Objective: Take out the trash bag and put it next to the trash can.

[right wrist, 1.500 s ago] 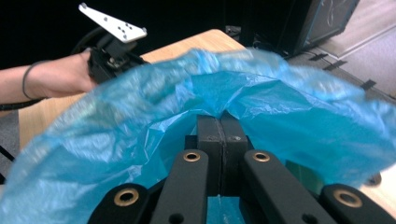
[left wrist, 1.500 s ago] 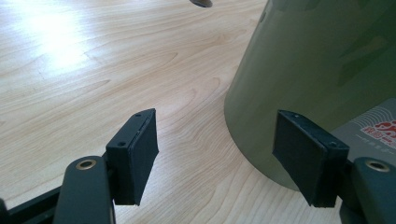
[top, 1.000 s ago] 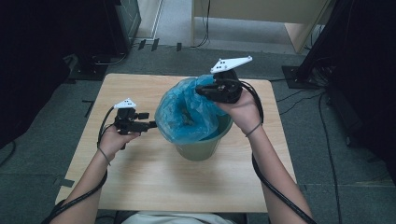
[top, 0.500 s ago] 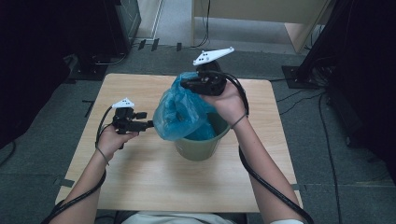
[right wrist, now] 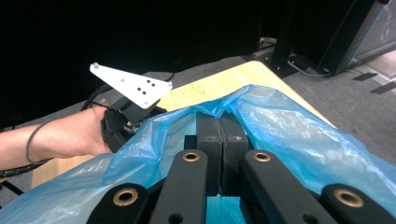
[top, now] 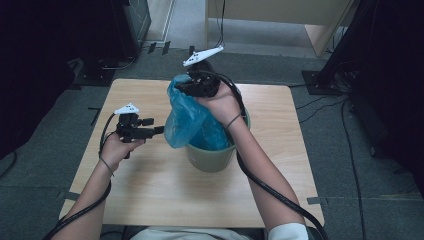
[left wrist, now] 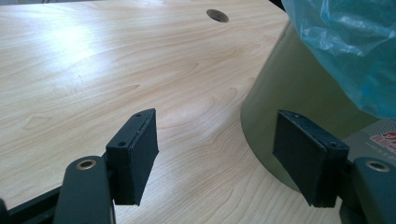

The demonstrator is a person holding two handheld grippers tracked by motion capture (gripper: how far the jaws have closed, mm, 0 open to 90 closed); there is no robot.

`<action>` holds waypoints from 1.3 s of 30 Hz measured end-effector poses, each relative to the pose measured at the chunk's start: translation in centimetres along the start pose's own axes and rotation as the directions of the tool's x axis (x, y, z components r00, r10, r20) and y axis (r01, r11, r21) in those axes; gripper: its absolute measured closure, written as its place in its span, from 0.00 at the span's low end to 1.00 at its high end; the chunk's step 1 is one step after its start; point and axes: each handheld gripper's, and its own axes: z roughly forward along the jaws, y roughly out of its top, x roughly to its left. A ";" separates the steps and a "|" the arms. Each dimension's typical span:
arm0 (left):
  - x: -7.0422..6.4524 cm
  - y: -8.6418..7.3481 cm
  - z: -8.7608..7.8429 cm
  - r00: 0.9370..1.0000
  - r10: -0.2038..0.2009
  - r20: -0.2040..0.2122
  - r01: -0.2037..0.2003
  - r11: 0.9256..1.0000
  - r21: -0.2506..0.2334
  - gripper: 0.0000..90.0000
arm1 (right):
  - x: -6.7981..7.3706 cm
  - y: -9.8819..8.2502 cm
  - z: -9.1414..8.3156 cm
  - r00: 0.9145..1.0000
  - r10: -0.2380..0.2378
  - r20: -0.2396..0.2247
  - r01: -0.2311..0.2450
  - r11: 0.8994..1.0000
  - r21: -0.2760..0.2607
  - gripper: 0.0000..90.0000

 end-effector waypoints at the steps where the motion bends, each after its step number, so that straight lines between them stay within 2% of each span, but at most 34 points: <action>1: 0.1 0.0 -0.1 1.000 0.000 -0.001 0.000 1.000 -0.002 0.34 | 0.1 -0.2 0.9 1.000 0.005 -0.004 -0.005 1.000 0.021 0.99; 2: 0.1 0.0 -0.1 1.000 0.000 -0.002 0.000 1.000 -0.003 0.34 | 0.1 -0.2 0.9 1.000 0.005 -0.004 -0.005 1.000 0.021 0.99; 7: 0.4 0.0 -0.4 1.000 -0.014 -0.005 0.014 1.000 -0.015 0.34 | 0.2 -0.9 3.4 1.000 -0.007 -0.007 0.007 0.996 0.086 0.97; 11: 0.5 0.1 -0.6 1.000 -0.018 -0.006 0.018 1.000 -0.021 0.34 | 0.2 -1.3 4.3 1.000 -0.014 -0.006 0.015 0.993 0.113 0.95; 13: 0.6 0.0 -0.6 1.000 -0.020 -0.007 0.020 1.000 -0.021 0.34 | 0.2 -1.5 4.8 1.000 -0.012 -0.005 0.012 0.991 0.132 0.92; 14: 0.6 0.0 -0.6 1.000 -0.024 -0.008 0.023 1.000 -0.021 0.34 | 0.1 -1.7 5.4 1.000 -0.017 -0.003 0.017 0.988 0.154 0.87; 17: 0.7 0.0 -0.6 1.000 -0.025 -0.004 0.025 1.000 -0.018 0.34 | 0.0 -1.8 5.9 1.000 -0.015 0.008 0.014 0.984 0.177 0.84; 19: 0.7 0.0 -0.6 1.000 -0.023 -0.003 0.023 1.000 -0.017 0.34 | -0.1 -2.0 6.7 0.999 -0.037 0.025 0.031 0.977 0.209 0.79; 21: 0.7 0.0 -0.6 1.000 -0.023 -0.002 0.023 1.000 -0.017 0.34 | 0.0 -2.0 6.9 0.999 -0.039 0.027 0.033 0.975 0.220 0.77; 26: 0.7 0.0 -0.6 1.000 -0.029 0.000 0.029 0.999 -0.019 0.34 | 0.4 -2.2 8.2 0.998 -0.062 0.024 0.053 0.962 0.266 0.59; 27: 0.8 0.0 -0.6 1.000 -0.031 0.000 0.031 0.999 -0.020 0.34 | 0.5 -2.3 8.5 0.997 -0.070 0.020 0.062 0.959 0.276 0.54; 28: 0.8 0.0 -0.7 1.000 -0.031 -0.001 0.031 0.999 -0.021 0.34 | 0.7 -2.5 9.0 0.997 -0.075 0.009 0.069 0.952 0.297 0.40; 29: 0.8 0.0 -0.7 0.999 -0.032 -0.001 0.032 0.999 -0.022 0.34 | 0.7 -2.5 9.0 0.997 -0.075 0.009 0.069 0.952 0.297 0.40; 32: 0.9 0.0 -0.7 0.999 -0.035 -0.001 0.035 0.999 -0.023 0.34 | 1.0 -2.7 9.4 0.994 -0.108 0.028 0.094 0.945 0.312 0.21; 33: 0.9 0.0 -0.7 0.999 -0.035 -0.001 0.035 0.999 -0.023 0.33 | 1.0 -2.7 9.4 0.994 -0.102 0.036 0.085 0.945 0.314 0.17; 34: 0.9 0.0 -0.7 0.999 -0.035 0.001 0.035 0.999 -0.021 0.33 | 0.9 -2.8 9.6 0.999 -0.042 0.012 0.035 0.939 0.342 0.16; 36: 0.9 -0.1 -0.6 0.999 -0.035 0.002 0.035 0.999 -0.021 0.33 | 0.8 -2.9 9.6 0.999 -0.041 0.006 0.036 0.935 0.353 0.16; 37: 0.8 -0.1 -0.6 0.999 -0.036 0.004 0.036 0.999 -0.022 0.33 | 0.8 -3.1 9.6 0.998 -0.062 -0.018 0.065 0.931 0.360 0.10; 39: 0.8 -0.1 -0.6 0.999 -0.035 0.006 0.035 0.999 -0.023 0.33 | 0.8 -3.1 9.7 0.997 -0.069 -0.027 0.074 0.928 0.366 0.09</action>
